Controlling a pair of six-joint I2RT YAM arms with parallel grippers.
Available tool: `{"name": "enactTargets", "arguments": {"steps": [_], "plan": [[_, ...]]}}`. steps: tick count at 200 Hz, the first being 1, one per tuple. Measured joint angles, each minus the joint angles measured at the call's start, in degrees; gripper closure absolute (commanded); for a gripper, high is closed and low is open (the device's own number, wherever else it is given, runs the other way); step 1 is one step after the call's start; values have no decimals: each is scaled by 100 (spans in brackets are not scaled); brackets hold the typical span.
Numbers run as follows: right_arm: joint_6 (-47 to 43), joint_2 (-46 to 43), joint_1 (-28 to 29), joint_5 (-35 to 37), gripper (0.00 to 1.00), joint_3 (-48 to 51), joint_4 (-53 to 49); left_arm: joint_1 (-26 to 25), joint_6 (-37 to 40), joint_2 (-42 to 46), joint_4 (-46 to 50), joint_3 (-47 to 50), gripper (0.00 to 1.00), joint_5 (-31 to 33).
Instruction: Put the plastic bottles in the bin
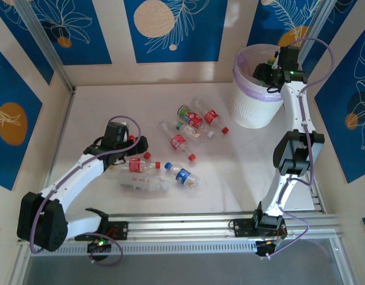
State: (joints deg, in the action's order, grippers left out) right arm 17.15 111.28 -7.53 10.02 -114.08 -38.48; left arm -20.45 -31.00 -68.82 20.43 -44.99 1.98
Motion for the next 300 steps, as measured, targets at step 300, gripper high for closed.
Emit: {"name": "enactTargets", "arguments": {"steps": [300], "plan": [[-1060, -2870, 3912, 157, 17, 2634, -1340, 9, 157, 4, 341, -24, 0, 413]]}}
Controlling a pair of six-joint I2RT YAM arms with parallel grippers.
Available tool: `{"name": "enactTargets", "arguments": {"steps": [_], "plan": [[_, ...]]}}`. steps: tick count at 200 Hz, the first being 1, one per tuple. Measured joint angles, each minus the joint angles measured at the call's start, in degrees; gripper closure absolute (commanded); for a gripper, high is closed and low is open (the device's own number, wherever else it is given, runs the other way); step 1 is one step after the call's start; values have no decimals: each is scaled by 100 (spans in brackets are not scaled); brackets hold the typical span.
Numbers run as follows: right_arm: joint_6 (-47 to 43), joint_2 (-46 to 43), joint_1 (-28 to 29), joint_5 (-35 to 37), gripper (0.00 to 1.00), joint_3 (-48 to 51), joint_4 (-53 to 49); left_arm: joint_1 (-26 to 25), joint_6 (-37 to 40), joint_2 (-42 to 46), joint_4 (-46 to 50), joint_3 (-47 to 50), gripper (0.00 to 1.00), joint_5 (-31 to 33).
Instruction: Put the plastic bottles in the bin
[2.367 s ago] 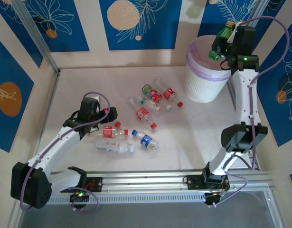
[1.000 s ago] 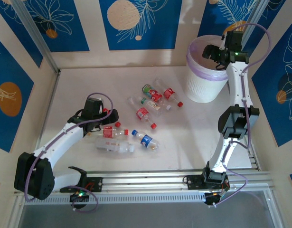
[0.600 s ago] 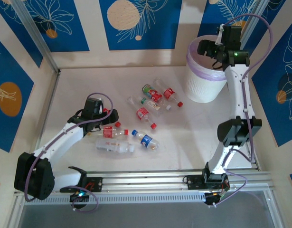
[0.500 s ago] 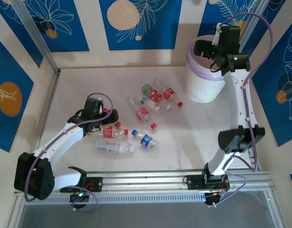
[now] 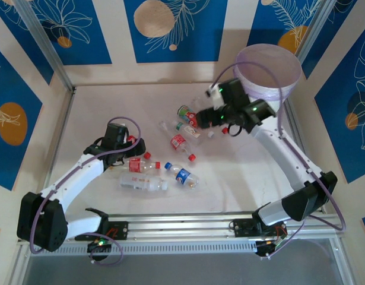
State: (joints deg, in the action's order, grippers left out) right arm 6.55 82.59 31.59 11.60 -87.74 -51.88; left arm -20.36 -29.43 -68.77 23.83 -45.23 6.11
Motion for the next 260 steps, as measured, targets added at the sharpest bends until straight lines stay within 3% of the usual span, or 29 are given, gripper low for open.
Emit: {"name": "enactTargets", "arguments": {"steps": [40, 80, 182, 260], "plan": [[-9, -52, 968, -455, 21, 1029, -339, 160, -4, -151, 11, -59, 0, 13], [103, 216, 1471, -734, 21, 1458, -212, 273, -13, -444, -70, -151, 0, 9], [164, 1624, 1786, -691, 16, 1917, 684, 376, -24, -459, -188, -160, 0, -39], [293, 2006, 1834, -553, 24, 2114, 1054, 393, -24, -459, -243, -157, 0, -55]]}}
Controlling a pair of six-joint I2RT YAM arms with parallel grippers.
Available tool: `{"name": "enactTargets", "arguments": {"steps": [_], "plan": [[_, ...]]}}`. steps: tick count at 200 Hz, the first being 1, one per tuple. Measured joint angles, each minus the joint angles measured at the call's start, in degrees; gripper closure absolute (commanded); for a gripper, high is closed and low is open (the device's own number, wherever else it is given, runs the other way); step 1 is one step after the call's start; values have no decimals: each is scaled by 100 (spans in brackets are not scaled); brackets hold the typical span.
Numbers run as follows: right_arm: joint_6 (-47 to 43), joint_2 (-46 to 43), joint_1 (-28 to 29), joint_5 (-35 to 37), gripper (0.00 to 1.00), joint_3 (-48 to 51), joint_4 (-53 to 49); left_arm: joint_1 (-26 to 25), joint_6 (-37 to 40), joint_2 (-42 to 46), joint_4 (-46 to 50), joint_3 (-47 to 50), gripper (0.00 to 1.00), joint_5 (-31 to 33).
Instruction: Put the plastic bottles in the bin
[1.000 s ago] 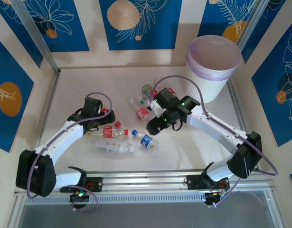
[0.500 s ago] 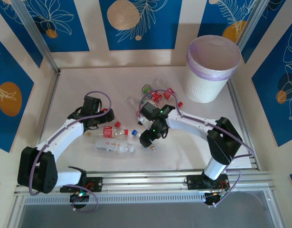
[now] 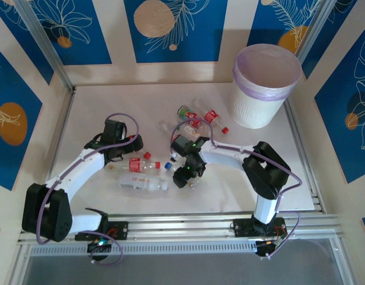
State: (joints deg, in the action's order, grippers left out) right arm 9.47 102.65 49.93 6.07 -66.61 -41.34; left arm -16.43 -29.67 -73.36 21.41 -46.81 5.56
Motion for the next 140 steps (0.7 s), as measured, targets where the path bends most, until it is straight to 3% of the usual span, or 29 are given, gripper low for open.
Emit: {"name": "enactTargets", "arguments": {"steps": [92, 140], "plan": [[59, -61, 0, 120, 40, -2, -146, 9, 0, -76, -125, 4, 0, -17], [39, -1058, -2, -68, 43, -343, -837, 44, 20, -201, -127, 2, 0, -17]]}}
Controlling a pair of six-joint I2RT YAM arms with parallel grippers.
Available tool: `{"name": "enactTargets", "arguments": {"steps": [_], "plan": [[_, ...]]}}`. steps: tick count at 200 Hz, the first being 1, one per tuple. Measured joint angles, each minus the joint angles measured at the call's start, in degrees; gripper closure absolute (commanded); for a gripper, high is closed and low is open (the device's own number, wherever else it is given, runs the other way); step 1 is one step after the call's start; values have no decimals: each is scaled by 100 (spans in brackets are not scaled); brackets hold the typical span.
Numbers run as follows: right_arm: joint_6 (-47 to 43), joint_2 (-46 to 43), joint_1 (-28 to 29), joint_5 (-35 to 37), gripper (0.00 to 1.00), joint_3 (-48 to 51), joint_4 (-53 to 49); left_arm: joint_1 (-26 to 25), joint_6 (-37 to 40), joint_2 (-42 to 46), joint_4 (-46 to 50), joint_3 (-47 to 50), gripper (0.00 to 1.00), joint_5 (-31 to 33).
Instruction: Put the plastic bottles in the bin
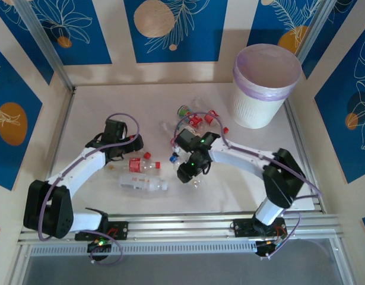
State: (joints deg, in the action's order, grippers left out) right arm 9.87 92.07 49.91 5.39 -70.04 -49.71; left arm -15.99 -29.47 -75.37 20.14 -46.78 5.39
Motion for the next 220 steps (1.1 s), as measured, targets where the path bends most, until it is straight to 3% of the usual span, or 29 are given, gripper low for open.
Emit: {"name": "enactTargets", "arguments": {"steps": [42, 108, 162, 220], "plan": [[-52, -933, -330, -138, 45, -664, -413, 28, 0, -164, 4, -44, 0, -2], [-291, -1274, -1932, 282, 47, -2079, -385, 39, 4, -212, 9, -177, 0, -48], [-317, -962, -3117, 999, 51, -3110, 256, 39, 109, -195, 48, -177, 0, -42], [52, 144, -4341, 1241, 53, -4500, 643, 39, 109, -195, 90, -175, 0, -44]]}}
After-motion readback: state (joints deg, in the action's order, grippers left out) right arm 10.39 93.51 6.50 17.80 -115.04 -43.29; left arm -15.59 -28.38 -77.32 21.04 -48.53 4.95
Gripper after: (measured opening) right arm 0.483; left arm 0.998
